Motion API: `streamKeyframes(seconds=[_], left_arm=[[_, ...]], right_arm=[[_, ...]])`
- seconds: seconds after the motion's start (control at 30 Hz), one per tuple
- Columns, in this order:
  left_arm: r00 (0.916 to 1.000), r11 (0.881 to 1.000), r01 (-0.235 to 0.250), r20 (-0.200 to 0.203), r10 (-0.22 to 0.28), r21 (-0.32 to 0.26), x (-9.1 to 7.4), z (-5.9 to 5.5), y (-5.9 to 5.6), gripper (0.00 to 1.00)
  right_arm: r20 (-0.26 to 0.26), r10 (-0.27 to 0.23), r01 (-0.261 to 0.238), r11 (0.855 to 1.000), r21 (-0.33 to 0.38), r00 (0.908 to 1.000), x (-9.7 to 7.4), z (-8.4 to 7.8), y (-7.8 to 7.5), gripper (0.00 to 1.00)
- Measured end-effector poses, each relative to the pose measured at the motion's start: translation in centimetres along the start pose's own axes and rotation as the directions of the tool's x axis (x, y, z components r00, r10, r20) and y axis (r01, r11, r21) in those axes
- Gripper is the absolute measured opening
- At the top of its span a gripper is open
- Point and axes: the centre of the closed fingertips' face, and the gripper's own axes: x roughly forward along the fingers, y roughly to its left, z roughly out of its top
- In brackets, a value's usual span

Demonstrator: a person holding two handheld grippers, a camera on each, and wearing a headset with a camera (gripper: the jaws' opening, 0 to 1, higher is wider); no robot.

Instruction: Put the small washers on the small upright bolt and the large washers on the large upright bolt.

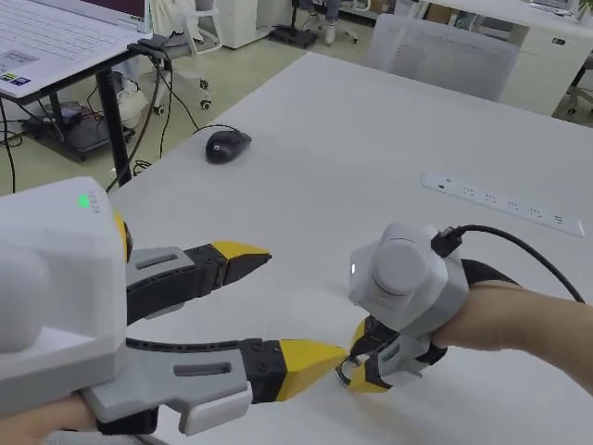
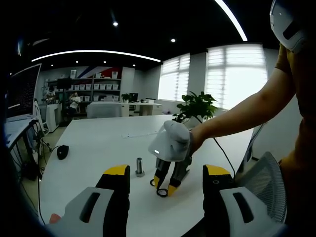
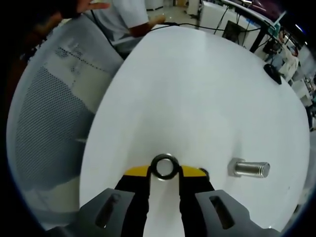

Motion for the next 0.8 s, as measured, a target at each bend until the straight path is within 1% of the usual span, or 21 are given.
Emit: streamKeyframes(seconds=[0.13,0.23,0.47,0.57,0.7,0.8], left_arm=[[1.0000,1.000,0.004,-0.001,-0.004,-0.001,0.1,0.0,-0.1,0.59],[1.0000,1.000,0.008,-0.003,-0.008,-0.001,0.2,0.0,-0.1,0.59],[0.9998,1.000,0.018,-0.004,-0.018,-0.001,0.4,-0.1,-0.3,0.59],[0.9997,1.000,0.022,-0.004,-0.022,-0.002,0.4,-0.1,-0.4,0.59],[0.9997,1.000,0.023,-0.005,-0.023,0.000,0.4,-0.1,-0.3,0.59],[0.9997,1.000,0.024,-0.005,-0.024,0.001,0.5,0.0,-0.3,0.59]], right_arm=[[0.009,-0.006,0.006,1.000,-0.001,0.9999,-0.9,0.2,-0.1,0.22],[0.019,-0.022,0.022,1.000,-0.001,0.9996,-1.9,0.3,-0.6,0.22],[0.031,-0.071,0.071,0.997,0.005,0.9970,-4.5,0.2,-2.3,0.22],[0.020,-0.095,0.095,0.995,0.003,0.9953,-5.7,0.0,-3.4,0.22],[0.022,-0.127,0.127,0.992,0.006,0.9917,-6.9,0.1,-5.0,0.22],[0.019,-0.153,0.153,0.988,0.008,0.9881,-7.7,0.4,-6.6,0.22]])
